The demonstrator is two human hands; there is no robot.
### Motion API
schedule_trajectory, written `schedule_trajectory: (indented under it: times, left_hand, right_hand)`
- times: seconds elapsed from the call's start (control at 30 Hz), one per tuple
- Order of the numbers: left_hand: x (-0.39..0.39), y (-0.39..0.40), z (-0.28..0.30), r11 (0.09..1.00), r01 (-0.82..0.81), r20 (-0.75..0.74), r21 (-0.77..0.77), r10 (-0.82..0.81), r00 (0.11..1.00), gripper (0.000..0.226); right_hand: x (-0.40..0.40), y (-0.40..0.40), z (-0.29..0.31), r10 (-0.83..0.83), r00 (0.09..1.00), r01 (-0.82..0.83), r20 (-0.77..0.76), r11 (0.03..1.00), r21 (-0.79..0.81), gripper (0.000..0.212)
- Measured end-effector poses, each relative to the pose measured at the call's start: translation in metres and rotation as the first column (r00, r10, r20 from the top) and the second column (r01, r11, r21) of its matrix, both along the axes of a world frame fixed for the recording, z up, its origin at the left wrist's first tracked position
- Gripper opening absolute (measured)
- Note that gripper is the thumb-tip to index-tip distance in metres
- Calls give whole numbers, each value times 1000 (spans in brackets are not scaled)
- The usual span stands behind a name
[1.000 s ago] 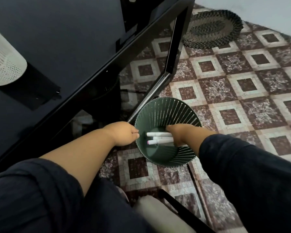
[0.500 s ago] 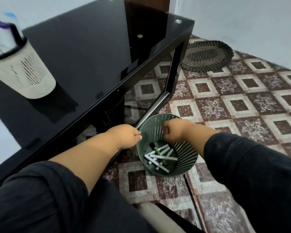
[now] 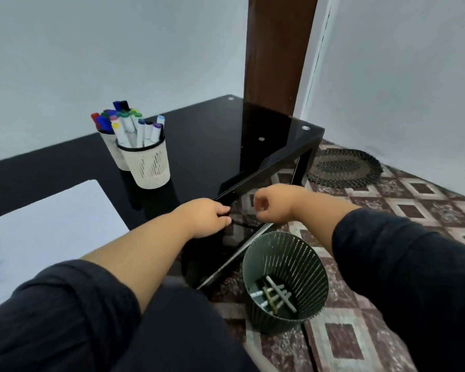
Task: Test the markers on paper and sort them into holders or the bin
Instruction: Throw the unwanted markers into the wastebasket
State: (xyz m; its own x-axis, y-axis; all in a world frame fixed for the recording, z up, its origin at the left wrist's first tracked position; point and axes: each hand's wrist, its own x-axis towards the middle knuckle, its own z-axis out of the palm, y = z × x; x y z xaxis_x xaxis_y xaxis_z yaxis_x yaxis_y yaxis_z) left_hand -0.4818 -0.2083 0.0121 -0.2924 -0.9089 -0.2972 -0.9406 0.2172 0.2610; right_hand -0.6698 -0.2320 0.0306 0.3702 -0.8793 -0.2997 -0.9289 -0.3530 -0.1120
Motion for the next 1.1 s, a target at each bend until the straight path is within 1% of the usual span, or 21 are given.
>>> schedule_trajectory:
  times: [0.17, 0.37, 0.6, 0.73, 0.9, 1.0, 1.1]
  left_hand:
    - [36, 24, 24, 995, -84, -32, -55, 82, 996, 46]
    - [84, 56, 32, 961, -251, -60, -114, 246, 967, 49]
    - [139, 95, 29, 884, -416, -93, -213, 405, 910, 50]
    - [172, 115, 19, 839, -492, -59, -234, 492, 868, 52]
    - [214, 142, 6, 780, -602, -4, -171, 610, 792, 58]
    - [237, 159, 1, 737, -663, 55, -131, 673, 737, 72]
    - [257, 175, -2, 696, -712, 111, -94, 718, 687, 88]
  right_hand:
    - [42, 9, 24, 100, 994, -97, 48, 994, -52, 13]
    - [101, 22, 33, 221, 971, -215, 94, 974, -75, 23]
    - [166, 35, 31, 355, 928, -344, 110, 933, -106, 35]
    - [194, 39, 25, 417, 895, -406, 156, 908, -98, 49]
    - [226, 33, 8, 464, 874, -459, 142, 886, -69, 78]
    - [240, 30, 0, 480, 871, -478, 109, 877, -38, 91]
    - [249, 26, -6, 499, 864, -498, 74, 867, -31, 99]
